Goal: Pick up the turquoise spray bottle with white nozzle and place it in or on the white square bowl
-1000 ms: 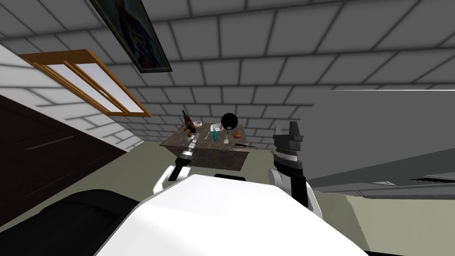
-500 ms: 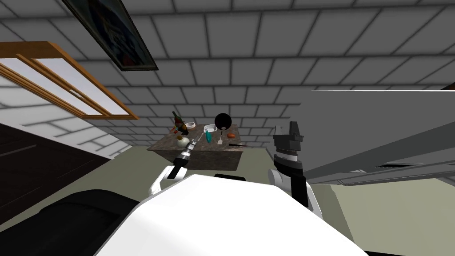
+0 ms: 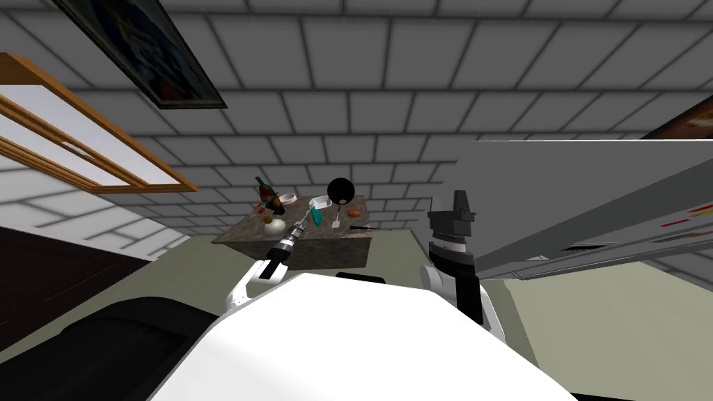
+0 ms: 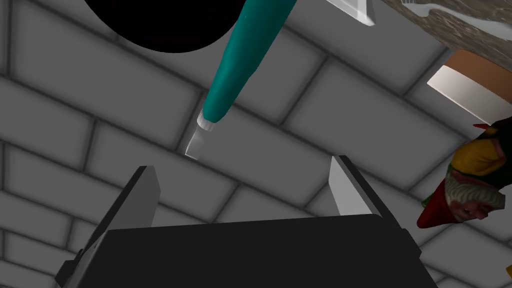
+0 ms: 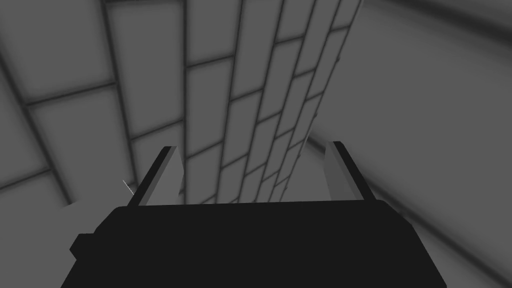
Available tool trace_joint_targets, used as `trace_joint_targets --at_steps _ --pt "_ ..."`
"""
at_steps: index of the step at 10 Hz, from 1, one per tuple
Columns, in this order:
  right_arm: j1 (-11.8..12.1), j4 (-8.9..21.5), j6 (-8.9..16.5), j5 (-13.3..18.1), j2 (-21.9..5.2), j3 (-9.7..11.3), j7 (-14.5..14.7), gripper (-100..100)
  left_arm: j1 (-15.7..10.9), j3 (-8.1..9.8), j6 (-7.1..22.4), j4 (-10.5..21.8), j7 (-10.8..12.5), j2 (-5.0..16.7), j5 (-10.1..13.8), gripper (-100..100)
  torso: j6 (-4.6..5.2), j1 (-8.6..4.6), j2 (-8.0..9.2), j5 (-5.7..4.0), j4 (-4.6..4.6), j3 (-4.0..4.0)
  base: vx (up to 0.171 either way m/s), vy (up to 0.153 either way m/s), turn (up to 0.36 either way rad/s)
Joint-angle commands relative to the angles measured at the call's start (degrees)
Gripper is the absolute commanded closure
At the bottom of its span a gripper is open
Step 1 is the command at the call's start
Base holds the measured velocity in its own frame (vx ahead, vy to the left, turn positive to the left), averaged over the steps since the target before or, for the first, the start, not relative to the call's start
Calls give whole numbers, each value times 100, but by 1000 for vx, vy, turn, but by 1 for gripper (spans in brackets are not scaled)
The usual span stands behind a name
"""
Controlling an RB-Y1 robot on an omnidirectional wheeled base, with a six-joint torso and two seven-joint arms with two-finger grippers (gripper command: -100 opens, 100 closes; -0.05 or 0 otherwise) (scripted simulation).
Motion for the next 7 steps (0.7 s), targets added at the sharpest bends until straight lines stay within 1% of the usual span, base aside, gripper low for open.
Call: trace_joint_targets --at_steps 1,4,7 --pt "0 0 0 0 0 0 0 0 -43 71 154 195 -103 175 -117 -100 0 0 0 0 0 0 22 -87 -138" --pt "0 0 0 0 0 0 0 0 -91 207 401 555 -300 504 -342 -100 0 -6 -7 -2 -2 -4 42 -85 -130" --pt "0 0 0 0 0 0 0 0 -132 325 614 862 -471 809 -537 -100 0 -15 -2 -4 -1 -2 29 -102 -107"
